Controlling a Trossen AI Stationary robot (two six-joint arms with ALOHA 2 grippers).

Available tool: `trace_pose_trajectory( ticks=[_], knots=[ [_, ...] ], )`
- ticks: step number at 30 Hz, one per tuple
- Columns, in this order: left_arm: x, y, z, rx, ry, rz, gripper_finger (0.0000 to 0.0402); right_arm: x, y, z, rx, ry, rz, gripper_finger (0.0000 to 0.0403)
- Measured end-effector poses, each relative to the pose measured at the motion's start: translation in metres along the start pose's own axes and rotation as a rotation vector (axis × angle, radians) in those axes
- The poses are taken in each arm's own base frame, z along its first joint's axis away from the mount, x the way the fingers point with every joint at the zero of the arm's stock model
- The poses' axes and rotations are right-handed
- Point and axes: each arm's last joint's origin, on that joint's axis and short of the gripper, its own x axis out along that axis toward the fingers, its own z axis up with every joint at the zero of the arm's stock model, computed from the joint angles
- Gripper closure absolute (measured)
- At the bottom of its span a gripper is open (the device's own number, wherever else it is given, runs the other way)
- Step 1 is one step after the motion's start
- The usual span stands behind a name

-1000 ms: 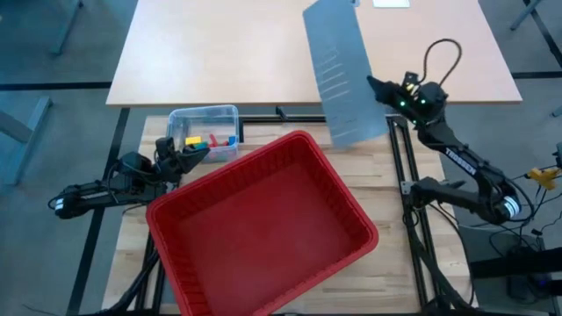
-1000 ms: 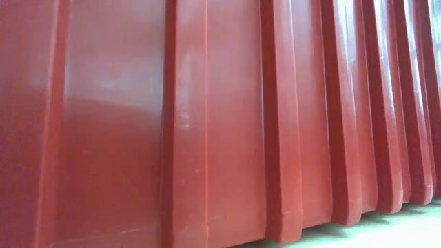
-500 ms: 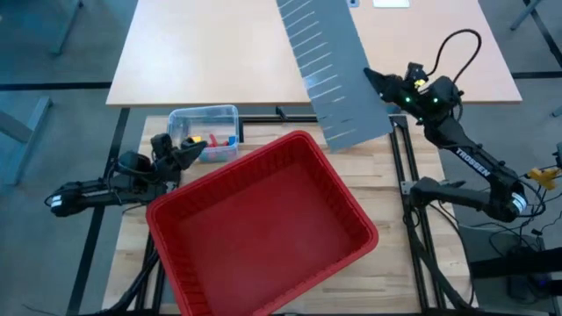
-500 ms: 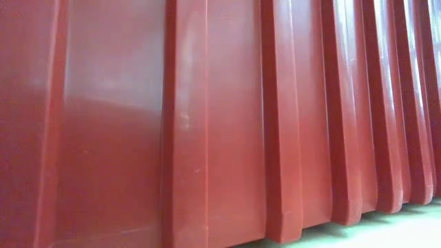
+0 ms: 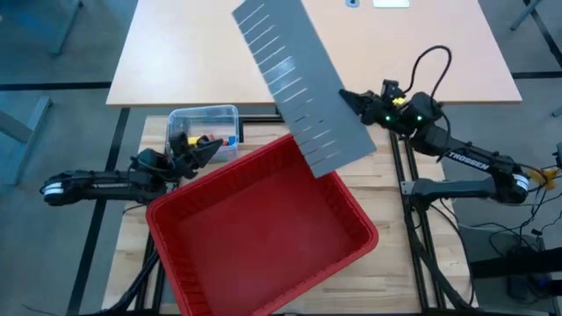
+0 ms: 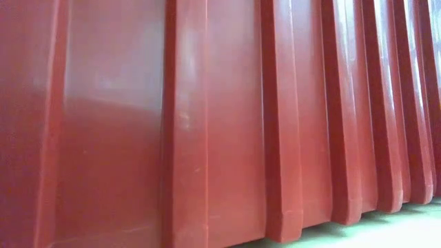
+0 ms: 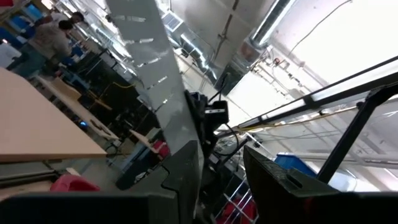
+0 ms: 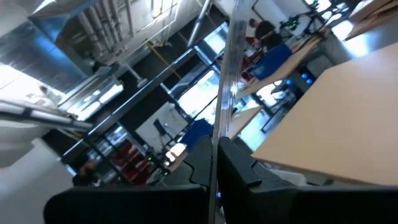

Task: Sort blocks
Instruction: Insert the bin divider into the red bin

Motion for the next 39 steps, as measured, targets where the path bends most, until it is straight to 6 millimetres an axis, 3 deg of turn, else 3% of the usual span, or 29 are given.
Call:
trace_pose_trajectory(
  ticks=[8,15,22,29,39],
  knots=[
    [0.014,0.008,-0.011,-0.009,0.002,0.002,0.0296,0.020,0.005,-0.024,0.055,0.041,0.077,0.0403],
    [0.054,-0.003,-0.009,0.144,0.173,0.027,0.0296,0.029,0.008,-0.036,0.085,0.040,0.105,0.0403],
    [0.084,-0.012,0.001,0.239,0.248,0.048,0.0281,0.030,0.011,-0.034,0.083,0.032,0.117,0.0403],
    [0.091,-0.012,0.006,0.161,0.160,-0.064,0.0261,0.031,0.017,-0.029,0.067,0.025,0.142,0.0403],
    [0.108,0.000,-0.006,0.120,0.135,-0.081,0.0263,0.033,0.017,-0.032,0.068,0.046,0.146,0.0403]
  ],
)
